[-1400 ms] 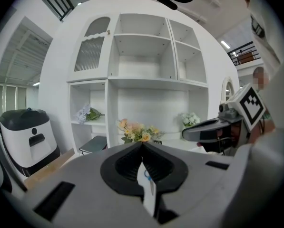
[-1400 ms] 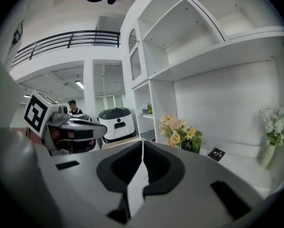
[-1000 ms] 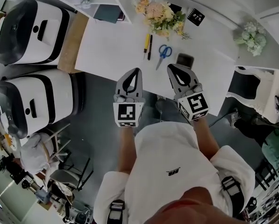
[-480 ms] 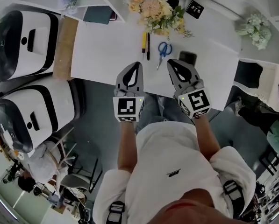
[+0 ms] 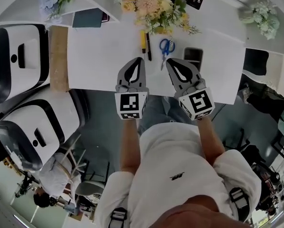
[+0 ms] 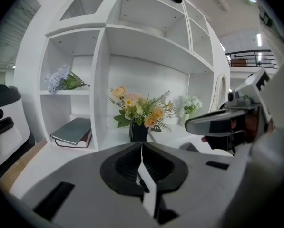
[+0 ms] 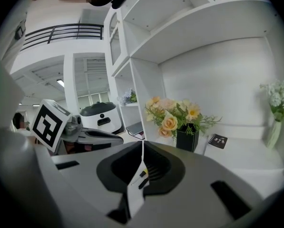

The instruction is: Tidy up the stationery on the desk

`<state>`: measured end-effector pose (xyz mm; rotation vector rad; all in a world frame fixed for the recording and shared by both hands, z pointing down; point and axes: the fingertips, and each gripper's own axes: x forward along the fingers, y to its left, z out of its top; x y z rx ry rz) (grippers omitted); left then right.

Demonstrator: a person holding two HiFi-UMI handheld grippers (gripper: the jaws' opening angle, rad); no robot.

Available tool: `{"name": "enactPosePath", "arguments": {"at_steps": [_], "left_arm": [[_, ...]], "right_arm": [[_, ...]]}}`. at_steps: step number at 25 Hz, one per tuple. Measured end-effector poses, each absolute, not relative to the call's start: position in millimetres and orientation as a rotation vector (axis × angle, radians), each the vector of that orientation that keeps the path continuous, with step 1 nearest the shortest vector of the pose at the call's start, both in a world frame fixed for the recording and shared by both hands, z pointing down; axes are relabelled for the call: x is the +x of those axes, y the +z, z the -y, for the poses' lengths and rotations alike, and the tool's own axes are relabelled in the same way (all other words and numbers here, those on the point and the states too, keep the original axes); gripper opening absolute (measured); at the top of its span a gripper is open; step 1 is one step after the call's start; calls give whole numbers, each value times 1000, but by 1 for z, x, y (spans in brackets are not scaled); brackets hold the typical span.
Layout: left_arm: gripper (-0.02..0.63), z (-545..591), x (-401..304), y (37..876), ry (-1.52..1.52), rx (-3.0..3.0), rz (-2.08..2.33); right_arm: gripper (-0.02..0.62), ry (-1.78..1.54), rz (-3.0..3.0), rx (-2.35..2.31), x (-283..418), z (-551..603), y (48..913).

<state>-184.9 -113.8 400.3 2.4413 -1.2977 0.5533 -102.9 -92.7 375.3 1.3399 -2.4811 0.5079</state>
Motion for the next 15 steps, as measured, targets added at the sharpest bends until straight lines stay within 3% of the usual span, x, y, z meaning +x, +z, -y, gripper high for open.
{"name": "enactPosePath", "arguments": {"at_steps": [15], "left_arm": [[0, 139, -181, 455, 631, 2429, 1206]], "right_arm": [[0, 584, 2452, 1344, -118, 111, 421]]}}
